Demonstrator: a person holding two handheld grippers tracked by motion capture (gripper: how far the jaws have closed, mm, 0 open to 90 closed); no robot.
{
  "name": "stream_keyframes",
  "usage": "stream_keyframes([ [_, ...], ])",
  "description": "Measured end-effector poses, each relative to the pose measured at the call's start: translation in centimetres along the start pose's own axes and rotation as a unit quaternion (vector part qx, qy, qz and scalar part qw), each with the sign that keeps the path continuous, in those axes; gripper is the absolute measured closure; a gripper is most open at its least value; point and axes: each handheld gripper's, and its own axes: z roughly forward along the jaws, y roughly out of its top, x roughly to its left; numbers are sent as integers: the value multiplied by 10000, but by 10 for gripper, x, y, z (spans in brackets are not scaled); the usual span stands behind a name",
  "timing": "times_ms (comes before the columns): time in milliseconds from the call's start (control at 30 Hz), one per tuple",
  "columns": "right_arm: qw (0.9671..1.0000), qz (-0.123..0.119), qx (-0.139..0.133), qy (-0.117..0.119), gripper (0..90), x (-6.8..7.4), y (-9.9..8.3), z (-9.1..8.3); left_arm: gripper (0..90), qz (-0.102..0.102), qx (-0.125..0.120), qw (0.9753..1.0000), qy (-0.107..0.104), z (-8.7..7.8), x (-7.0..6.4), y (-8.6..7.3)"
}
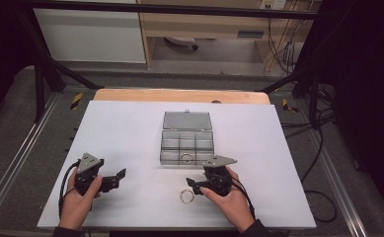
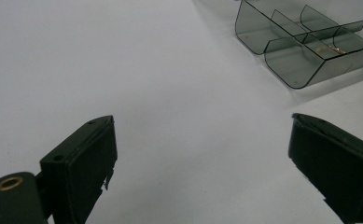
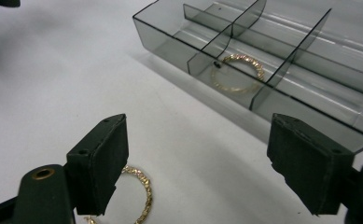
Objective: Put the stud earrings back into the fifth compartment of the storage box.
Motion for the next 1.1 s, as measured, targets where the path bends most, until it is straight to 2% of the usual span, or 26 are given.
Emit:
stream_keyframes([
  [233,9999,-35,124,102,276,4,-6,2,79,-18,1,10000,-2,1,-1,0],
  [533,9985,-280,345,307,469,14,-14,8,79,-20,5,10000,-6,1,-1,0],
  [833,9980,-352,432,312,664,16,-18,7,79,-16,9,10000,-1,1,-1,0],
  [1100,9964,-564,538,338,768,22,-22,11,79,-13,6,10000,0,1,-1,0],
])
